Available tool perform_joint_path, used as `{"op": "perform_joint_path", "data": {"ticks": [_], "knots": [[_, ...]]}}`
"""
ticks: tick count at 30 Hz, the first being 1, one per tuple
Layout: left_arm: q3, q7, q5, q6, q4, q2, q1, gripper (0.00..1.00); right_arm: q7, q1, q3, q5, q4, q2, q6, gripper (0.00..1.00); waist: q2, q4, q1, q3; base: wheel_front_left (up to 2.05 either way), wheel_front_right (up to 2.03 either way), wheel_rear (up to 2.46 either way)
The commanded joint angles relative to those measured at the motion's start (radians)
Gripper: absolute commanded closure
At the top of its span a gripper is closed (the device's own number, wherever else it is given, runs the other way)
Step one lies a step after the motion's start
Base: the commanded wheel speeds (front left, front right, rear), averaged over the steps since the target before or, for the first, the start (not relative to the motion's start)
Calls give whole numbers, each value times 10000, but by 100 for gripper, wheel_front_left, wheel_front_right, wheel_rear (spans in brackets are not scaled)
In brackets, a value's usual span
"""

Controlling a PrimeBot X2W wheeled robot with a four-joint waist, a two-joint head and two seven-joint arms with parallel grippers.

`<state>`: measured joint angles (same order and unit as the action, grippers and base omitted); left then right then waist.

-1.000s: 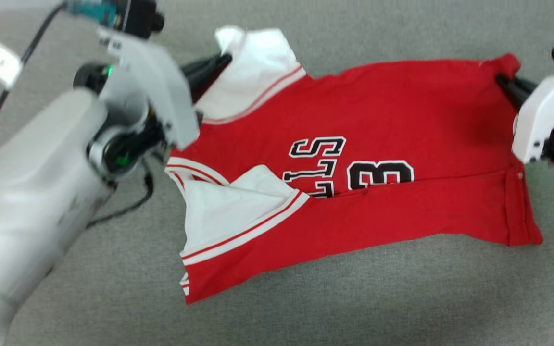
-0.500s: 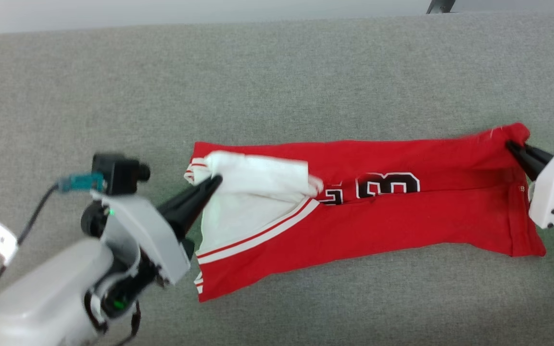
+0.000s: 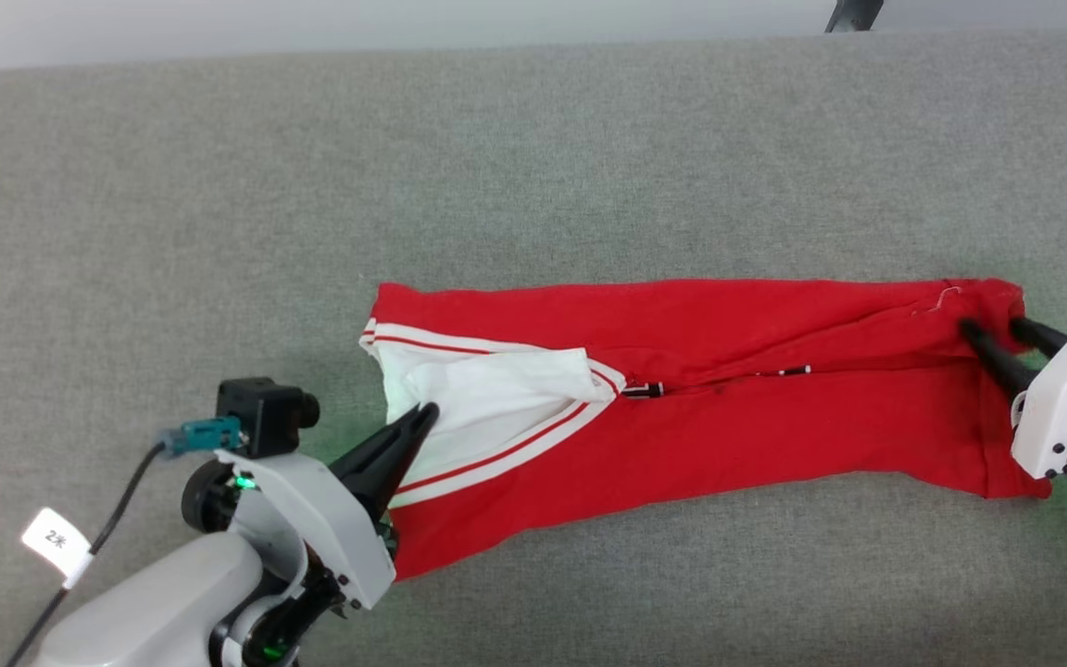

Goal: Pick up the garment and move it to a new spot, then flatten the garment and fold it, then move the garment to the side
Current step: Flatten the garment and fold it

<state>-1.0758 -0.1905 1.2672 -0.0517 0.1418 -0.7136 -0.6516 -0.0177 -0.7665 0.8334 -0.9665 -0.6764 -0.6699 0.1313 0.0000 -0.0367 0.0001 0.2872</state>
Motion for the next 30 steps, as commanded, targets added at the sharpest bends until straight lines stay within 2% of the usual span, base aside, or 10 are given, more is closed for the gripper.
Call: {"op": "perform_joint_path", "data": {"ticks": [1,2,6,10,13,19,24,30], "knots": [[40,-91,28,49,85,27,140,24,86,151,-79,59,-7,38,-12,0,0,3,-1,-107,0,0,0],[98,-180,81,58,154,90,188,0,96,198,-121,52,19,26,-12,0,0,-4,-1,-164,0,0,0],[366,-469,214,111,206,197,489,0,-37,443,-278,-119,379,-140,-12,0,0,-32,-1,-494,0,0,0],[941,-690,151,-130,14,249,1087,0,-430,841,-466,-381,928,-516,-12,0,0,4,-1,-826,0,0,0],[1824,-744,-231,-419,-257,509,1690,0,-1125,1282,-657,-796,1219,-860,-12,0,0,140,-1,-1001,0,0,0],[4073,-730,-2134,-894,-728,1755,3565,0,-2722,2065,-1096,-1737,1212,-1382,-12,0,0,662,-1,-1106,0,0,0],[5451,-730,-4084,-805,-1045,2936,4804,0,-3457,2194,-1559,-1987,1014,-1625,-12,0,0,1214,-1,-1044,0,0,0],[6431,-730,-6274,-587,-992,3798,5461,0,-4271,1790,-2091,-1841,337,-1512,-12,0,0,1857,-1,-992,0,0,0]]}}
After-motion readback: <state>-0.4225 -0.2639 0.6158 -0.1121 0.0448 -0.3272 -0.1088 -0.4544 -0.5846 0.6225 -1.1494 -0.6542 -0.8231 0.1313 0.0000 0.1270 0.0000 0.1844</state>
